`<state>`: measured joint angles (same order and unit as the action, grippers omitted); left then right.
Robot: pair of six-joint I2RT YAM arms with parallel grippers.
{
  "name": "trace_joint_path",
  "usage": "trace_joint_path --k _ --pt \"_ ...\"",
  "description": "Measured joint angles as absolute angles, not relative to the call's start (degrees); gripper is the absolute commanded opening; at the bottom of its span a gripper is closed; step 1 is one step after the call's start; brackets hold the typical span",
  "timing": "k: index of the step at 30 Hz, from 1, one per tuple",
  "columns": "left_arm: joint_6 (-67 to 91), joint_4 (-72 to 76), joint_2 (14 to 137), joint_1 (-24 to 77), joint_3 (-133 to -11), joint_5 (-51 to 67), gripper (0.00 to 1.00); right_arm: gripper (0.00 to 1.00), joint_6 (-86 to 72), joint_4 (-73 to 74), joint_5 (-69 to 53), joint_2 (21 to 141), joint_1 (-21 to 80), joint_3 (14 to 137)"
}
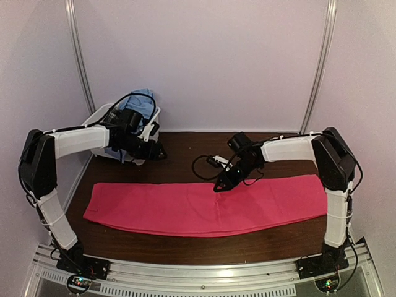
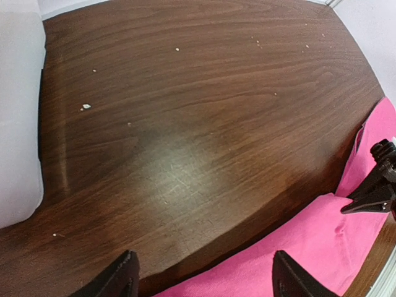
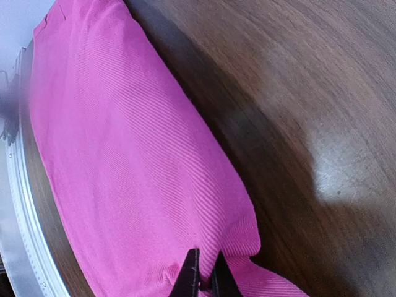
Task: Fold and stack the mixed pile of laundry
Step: Smooth out the rectangle-folded trousers at the center of the board.
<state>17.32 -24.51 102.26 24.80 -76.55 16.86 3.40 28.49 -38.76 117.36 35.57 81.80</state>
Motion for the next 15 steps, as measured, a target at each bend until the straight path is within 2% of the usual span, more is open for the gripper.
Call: trace_joint_path --k 3,6,12,15 --pt "16.0 -24.4 103.1 26.8 -76.6 16.7 0.56 0.0 4.2 25.3 -34.5 114.3 38.2 77.5" --pt "14.7 -23.9 103.8 29.5 -76.4 16.2 0.54 0.0 5.1 21.1 -27.0 110.1 41.8 71.6" --pt "14.5 -20.9 103.9 31.3 -73.6 16.6 0.55 0.0 9.4 12.8 -5.4 107.4 50.8 65.3" --pt "14.1 -20.4 104.3 31.4 -73.7 16.9 0.7 0.0 11.9 7.9 4.4 107.4 54.4 62.2"
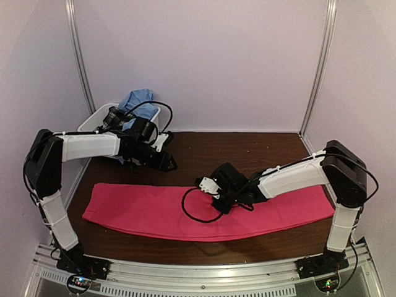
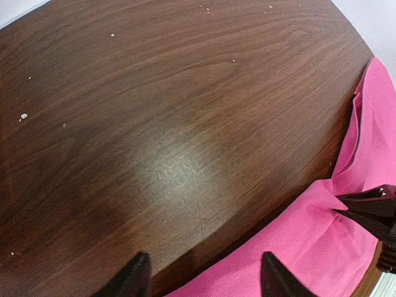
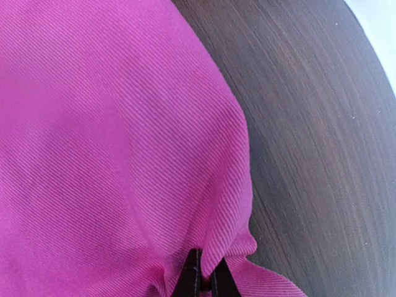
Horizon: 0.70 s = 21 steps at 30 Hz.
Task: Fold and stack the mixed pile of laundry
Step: Smooth out the rectangle-folded trousers at the center of the board.
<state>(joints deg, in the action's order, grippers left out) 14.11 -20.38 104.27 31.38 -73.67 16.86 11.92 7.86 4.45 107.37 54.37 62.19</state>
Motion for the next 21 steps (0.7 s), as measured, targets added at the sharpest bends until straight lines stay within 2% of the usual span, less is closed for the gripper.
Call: trace_joint_path --k 6,10,13,15,17,18,19,20,21 --pt "11.0 -22.3 109.8 33.2 -79.2 17.8 0.89 0.0 16.4 -1.8 21.3 110.1 60.0 58.3" --pt "9.1 -24.6 114.4 35.0 -82.4 20.4 0.87 0.0 18.7 -8.0 28.7 111.2 62.4 55.5" --pt "7.5 -26.3 118.3 35.7 -84.0 24.4 0.75 0.0 19.8 -11.1 32.0 111.7 63.0 54.2" --pt "6.7 -27.5 119.8 35.6 -83.9 26.7 0.59 0.0 20.4 -12.5 33.6 112.0 63.1 53.5" --pt "5.4 -28.1 120.4 35.6 -82.8 29.5 0.39 0.0 20.9 -13.8 35.1 112.0 63.0 52.6" --pt "5.0 -28.1 120.4 35.6 -82.2 30.6 0.26 0.0 21.1 -14.4 35.8 112.0 63.1 52.1" --pt "4.6 -27.9 120.3 35.6 -81.6 31.7 0.08 0.0 21.1 -14.8 36.3 112.0 63.1 51.9" --pt "4.6 -27.4 120.1 35.6 -81.1 32.3 0.0 0.08 21.2 -15.2 36.9 112.0 63.1 51.6" --pt "4.3 -26.8 119.8 35.6 -80.3 32.9 0.0 0.16 21.2 -15.6 37.5 112.0 63.1 51.4"
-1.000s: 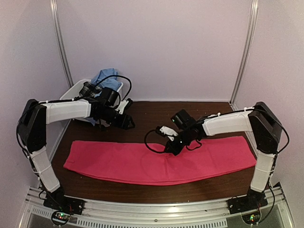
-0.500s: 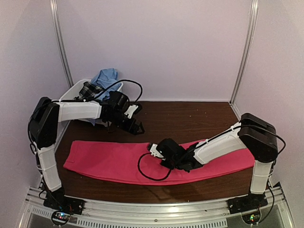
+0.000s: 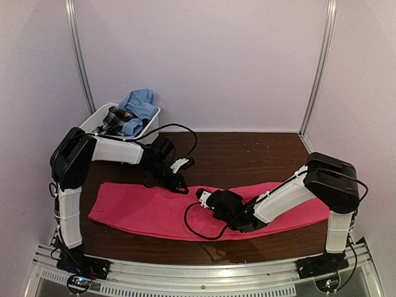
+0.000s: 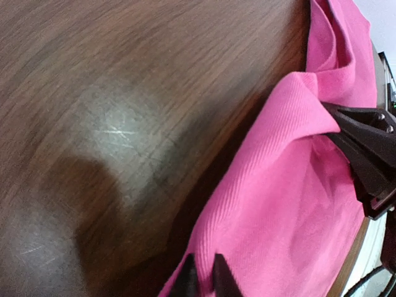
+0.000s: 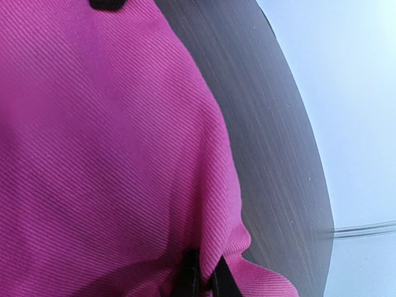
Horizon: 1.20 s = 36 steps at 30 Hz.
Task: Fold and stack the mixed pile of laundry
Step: Smooth out the rectangle-folded trousers at the center of the board.
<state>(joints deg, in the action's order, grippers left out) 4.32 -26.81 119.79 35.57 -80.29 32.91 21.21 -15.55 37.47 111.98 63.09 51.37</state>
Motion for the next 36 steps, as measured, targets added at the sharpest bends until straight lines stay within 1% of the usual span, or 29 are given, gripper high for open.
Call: trace_joint_path --k 1,3,5,6,7,9,13,14,18,20,23,26,27,28,29,30,31,33,36 --pt "4.1 -25.9 119.1 35.6 -79.1 33.4 0.0 0.24 21.1 -15.9 37.8 112.0 63.1 51.3" --pt "3.7 -23.2 116.7 35.6 -75.8 33.3 0.0 0.48 20.6 -16.1 38.8 111.9 63.1 51.2" --pt "3.1 -20.8 112.5 35.8 -72.1 31.9 0.0 0.69 19.2 -15.3 38.8 110.6 63.0 50.9" --pt "3.0 -20.8 111.9 35.9 -71.8 31.7 0.0 0.76 18.3 -14.3 38.2 108.7 63.0 50.3" --pt "1.8 -20.3 110.4 36.5 -71.1 30.0 0.0 0.79 17.3 -13.1 37.3 106.9 62.8 49.6" --pt "-0.9 -19.6 108.3 37.7 -70.4 25.7 0.0 0.78 14.9 -10.4 33.1 100.5 62.2 47.8" --pt "-8.3 -16.7 107.0 43.3 -68.1 12.3 0.0 0.67 9.5 -7.6 20.1 86.2 58.0 46.0" --pt "-9.9 -15.1 107.0 44.9 -66.7 8.6 0.0 0.66 7.4 -7.5 15.7 82.5 56.0 45.7" --pt "-15.6 -6.5 106.6 50.3 -58.7 -4.4 0.0 0.65 1.0 -7.5 4.9 73.1 47.8 43.5" --pt "-18.9 -1.4 105.9 53.0 -55.4 -10.5 0.0 0.65 -2.0 -7.2 1.1 72.1 43.9 43.4" --pt "-23.8 5.4 105.2 56.9 -51.7 -20.0 0.0 0.65 -5.8 -5.7 -4.3 74.3 39.0 44.1" --pt "-28.2 11.8 105.1 59.7 -48.3 -26.3 0.0 0.64 -8.0 -1.2 -11.0 82.0 36.8 49.1" --pt "-29.6 13.2 105.1 60.2 -47.6 -27.6 0.0 0.62 -8.3 0.1 -13.1 84.9 36.6 51.3" --pt "-31.2 14.9 105.1 60.7 -47.0 -29.1 0.08 0.61 -8.6 1.3 -15.3 88.1 36.4 53.7" --pt "-32.4 16.2 105.2 60.9 -46.7 -30.4 0.24 0.6 -8.9 2.6 -17.4 91.0 36.2 56.0" --pt "-33.9 17.6 105.3 61.1 -46.5 -31.7 0.36 0.6 -9.1 3.5 -18.8 93.1 36.1 57.6" --pt "-35.1 18.8 105.3 61.3 -46.5 -33.1 0.43 0.59 -9.4 4.5 -20.4 95.3 36.0 59.3" --pt "-36.1 21.1 104.7 61.3 -46.0 -35.7 0.49 0.57 -9.6 5.7 -23.1 98.4 36.0 61.2" --pt "-32.1 19.2 98.9 60.3 -44.1 -34.6 0.51 0.5 -10.1 6.7 -26.5 100.0 36.0 61.5"
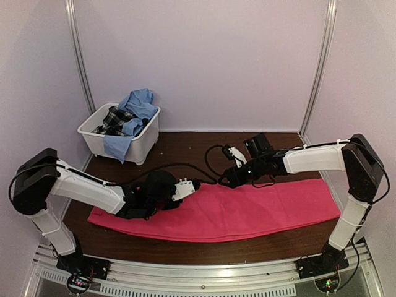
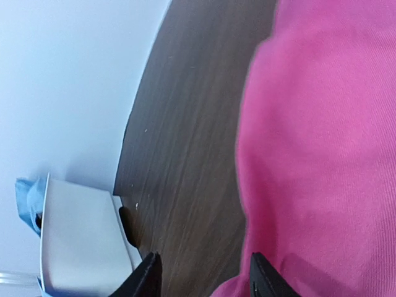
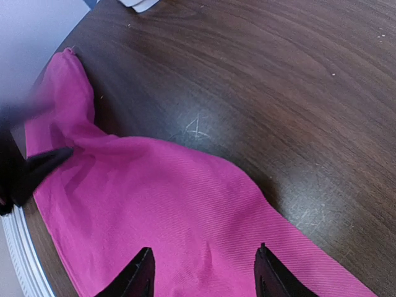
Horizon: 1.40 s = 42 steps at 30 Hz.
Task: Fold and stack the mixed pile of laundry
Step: Smooth out the rectangle-folded trousers at the center of the board, then move the rectangle-folded trousers to the center of the board.
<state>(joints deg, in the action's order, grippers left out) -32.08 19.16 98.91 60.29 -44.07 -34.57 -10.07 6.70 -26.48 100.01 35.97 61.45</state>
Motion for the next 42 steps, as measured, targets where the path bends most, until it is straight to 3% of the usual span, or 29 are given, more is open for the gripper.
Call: trace_joint_path --k 6,12,17,21,28,34,42 --pt "-11.0 9.9 83.3 47.3 -47.1 -21.6 0.48 0.43 -10.9 6.6 -31.9 105.0 36.4 63.2" --pt "6.9 3.4 87.1 41.7 -50.2 -9.4 0.4 0.39 -11.3 6.0 -34.2 113.2 37.2 65.5" --pt "17.2 -2.8 93.6 37.6 -47.6 -3.3 0.41 0.51 -12.0 3.6 -34.3 112.5 37.1 63.7" --pt "23.7 -8.1 94.5 31.4 -44.9 -2.9 0.52 0.6 -12.0 2.2 -34.7 110.9 36.8 61.5" --pt "29.3 -13.0 94.5 24.8 -46.8 -7.1 0.69 0.63 -11.9 6.5 -33.2 109.0 34.5 62.7" --pt "27.2 -16.6 90.5 24.2 -48.9 -10.0 0.69 0.61 -10.9 11.2 -31.4 104.1 32.7 62.4" --pt "24.8 -15.3 81.7 28.1 -45.8 0.5 0.6 0.59 -13.5 9.8 -34.6 99.4 32.3 55.5"
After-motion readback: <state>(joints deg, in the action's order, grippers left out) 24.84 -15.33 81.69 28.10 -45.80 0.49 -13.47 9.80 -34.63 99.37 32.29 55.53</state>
